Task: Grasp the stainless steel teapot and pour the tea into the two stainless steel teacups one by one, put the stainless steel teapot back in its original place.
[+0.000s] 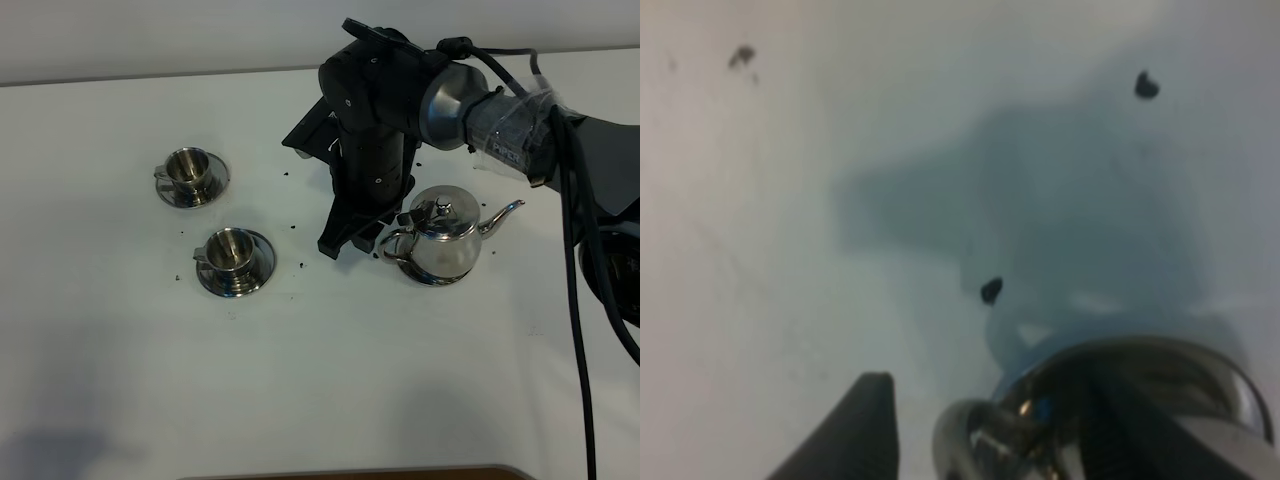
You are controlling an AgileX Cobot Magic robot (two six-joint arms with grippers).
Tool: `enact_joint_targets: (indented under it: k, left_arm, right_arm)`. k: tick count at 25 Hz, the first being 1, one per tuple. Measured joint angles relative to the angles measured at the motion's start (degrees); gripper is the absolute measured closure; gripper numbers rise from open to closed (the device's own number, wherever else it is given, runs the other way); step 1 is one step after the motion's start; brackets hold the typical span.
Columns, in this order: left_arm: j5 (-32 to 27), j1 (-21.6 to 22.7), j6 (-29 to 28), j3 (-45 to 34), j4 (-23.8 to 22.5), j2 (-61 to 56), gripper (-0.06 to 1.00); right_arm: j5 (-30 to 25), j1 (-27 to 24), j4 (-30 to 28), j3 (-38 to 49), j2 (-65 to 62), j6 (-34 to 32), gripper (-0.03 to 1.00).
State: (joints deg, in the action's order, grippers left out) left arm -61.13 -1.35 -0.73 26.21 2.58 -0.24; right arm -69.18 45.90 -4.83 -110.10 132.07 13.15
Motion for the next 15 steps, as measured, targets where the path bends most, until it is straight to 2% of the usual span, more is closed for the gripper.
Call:
enact_joint_targets:
  k: [15]
  left_arm:
    - [0.0, 0.0, 0.0, 0.0, 0.0, 0.0, 0.49]
  right_arm:
    - [-0.55, 0.37, 1.24, 0.0, 1.23, -0.72, 0.55]
